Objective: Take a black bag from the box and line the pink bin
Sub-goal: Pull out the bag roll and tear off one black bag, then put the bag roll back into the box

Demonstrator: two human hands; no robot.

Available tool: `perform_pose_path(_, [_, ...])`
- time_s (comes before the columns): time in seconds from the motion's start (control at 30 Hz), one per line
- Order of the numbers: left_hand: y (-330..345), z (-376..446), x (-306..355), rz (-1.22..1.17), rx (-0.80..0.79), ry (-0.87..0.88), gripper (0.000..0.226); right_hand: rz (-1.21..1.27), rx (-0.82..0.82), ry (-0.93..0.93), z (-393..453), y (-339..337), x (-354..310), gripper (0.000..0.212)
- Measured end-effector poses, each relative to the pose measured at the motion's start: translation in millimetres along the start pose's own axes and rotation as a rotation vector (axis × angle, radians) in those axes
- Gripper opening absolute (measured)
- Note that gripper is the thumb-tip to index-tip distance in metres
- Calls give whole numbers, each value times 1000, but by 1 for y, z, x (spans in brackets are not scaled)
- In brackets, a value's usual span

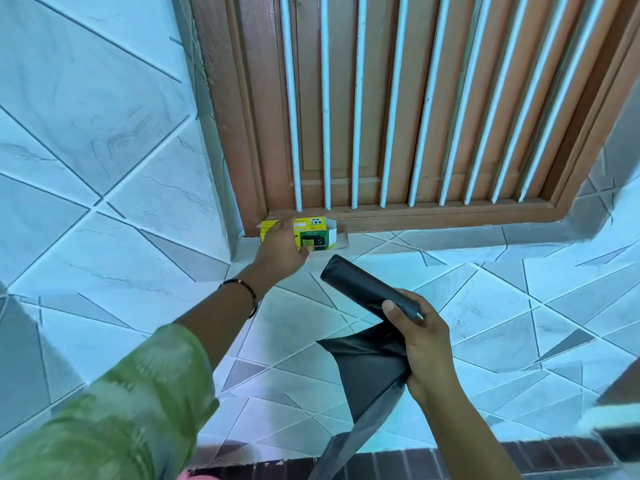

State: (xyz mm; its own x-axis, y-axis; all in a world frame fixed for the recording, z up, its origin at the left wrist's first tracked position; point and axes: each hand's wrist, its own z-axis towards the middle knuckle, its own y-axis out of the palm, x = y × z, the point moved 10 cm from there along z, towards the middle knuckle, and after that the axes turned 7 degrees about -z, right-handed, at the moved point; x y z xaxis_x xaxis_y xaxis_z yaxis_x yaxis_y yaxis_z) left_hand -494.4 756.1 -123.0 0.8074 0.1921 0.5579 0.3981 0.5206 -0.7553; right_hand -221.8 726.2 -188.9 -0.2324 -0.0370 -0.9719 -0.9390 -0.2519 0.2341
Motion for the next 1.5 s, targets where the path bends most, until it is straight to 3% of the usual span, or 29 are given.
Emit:
perform_pose_path(0.13, [23, 34, -15, 385, -151, 20, 81, -7, 11, 10, 3, -11, 4, 24])
perform_pose_path(0.27, [18, 33, -14, 451, -80, 31, 77, -5, 18, 16, 1, -16, 6, 24])
perform_pose_path(0.37, [1, 14, -5, 317, 82, 138, 70, 11, 31, -19, -3, -18, 2, 39])
perform_pose_path(0.47, [-15, -32, -4, 24, 182, 222, 64, 19, 77, -134, -11, -19, -15, 63])
perform_pose_path(0.6, [-5, -105, -8, -182, 85, 219, 62, -145, 100, -324, -25, -14, -48, 29])
perform_pose_path(0.73, [-3, -145, -21, -296, 46, 101, 60, -465, 86, -434, -42, 8, -59, 34])
perform_pose_path(0.87, [-13, -161, -39, -267, 54, 7, 60, -620, 49, -505, -65, 24, -52, 37])
perform_pose_path(1.1, [-36, -183, -56, -290, 167, -61, 59, -558, -2, -384, -84, 30, -35, 30])
perform_pose_path(1.27, [-66, -197, -49, -253, 306, 40, 58, -473, 6, -278, -86, 25, -25, 22])
perform_pose_path(1.5, [-73, -215, -24, -62, 269, 257, 58, -499, 1, -225, -91, 24, -20, 22])
